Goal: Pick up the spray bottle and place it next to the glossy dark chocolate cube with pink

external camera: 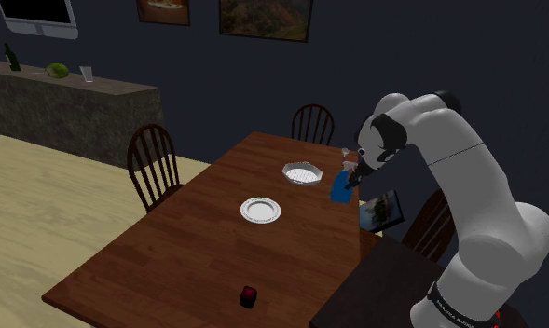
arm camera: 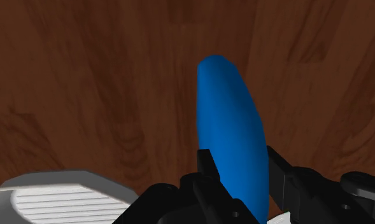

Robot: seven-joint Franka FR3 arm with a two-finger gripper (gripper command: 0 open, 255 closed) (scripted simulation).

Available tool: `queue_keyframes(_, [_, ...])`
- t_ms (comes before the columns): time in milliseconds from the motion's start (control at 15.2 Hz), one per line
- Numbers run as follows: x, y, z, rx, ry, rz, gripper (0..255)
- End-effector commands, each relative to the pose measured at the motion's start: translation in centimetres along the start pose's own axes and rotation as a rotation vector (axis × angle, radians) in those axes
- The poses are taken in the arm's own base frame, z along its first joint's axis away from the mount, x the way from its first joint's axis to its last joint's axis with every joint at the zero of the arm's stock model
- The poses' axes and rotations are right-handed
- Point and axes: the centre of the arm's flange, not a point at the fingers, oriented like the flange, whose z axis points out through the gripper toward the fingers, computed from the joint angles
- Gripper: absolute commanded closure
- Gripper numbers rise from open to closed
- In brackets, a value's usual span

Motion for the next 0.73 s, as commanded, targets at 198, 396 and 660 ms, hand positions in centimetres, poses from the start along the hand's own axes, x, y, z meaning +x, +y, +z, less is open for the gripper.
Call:
queue_keyframes(198, [1.1,-0.1,-2.3,0.0,0.0,0.0,255])
queue_keyframes(396, [1.8,-0.1,-3.7,0.0,0.0,0.0,255])
queue_keyframes(660, [2.8,-0.1,-5.6,0.0,0.0,0.0,255])
